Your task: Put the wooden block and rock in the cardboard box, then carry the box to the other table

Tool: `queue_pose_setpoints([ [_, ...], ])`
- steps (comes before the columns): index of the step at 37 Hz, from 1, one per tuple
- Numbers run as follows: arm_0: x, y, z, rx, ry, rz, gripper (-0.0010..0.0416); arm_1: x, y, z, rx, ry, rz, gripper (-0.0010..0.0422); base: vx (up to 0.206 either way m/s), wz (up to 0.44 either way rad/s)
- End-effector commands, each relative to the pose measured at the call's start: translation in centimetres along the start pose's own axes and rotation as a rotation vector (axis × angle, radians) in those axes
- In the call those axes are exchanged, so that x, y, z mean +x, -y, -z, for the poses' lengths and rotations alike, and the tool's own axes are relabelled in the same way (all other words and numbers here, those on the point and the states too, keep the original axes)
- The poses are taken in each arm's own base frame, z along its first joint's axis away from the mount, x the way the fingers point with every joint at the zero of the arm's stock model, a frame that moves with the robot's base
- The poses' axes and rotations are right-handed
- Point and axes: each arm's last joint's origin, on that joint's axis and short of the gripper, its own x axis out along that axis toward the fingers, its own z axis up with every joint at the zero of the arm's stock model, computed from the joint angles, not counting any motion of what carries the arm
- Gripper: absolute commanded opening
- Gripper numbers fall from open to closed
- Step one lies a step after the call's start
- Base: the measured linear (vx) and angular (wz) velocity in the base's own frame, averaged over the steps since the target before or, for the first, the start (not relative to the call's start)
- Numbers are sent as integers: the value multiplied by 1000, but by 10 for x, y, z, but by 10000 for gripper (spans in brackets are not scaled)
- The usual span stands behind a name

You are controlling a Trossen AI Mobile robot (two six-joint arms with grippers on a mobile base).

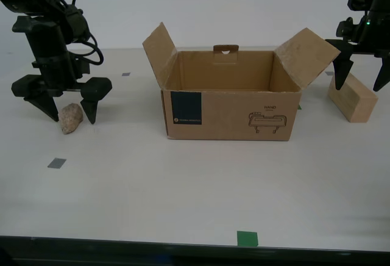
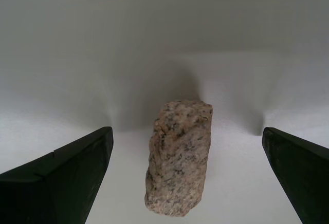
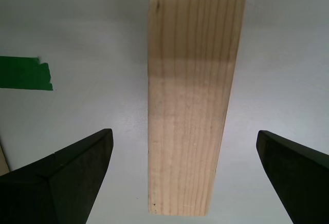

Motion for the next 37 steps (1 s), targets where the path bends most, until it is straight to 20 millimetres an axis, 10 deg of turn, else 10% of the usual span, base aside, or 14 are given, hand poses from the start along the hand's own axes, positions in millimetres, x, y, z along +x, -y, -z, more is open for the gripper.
queue_pose_setpoints([
  [1,0,0,0,-3,0,-2,389,2,1,1,-8,6,20,398,0,0],
  [37,0,0,-8,-20,77,3,390,10,0,10,-53,-2,29,398,0,0],
])
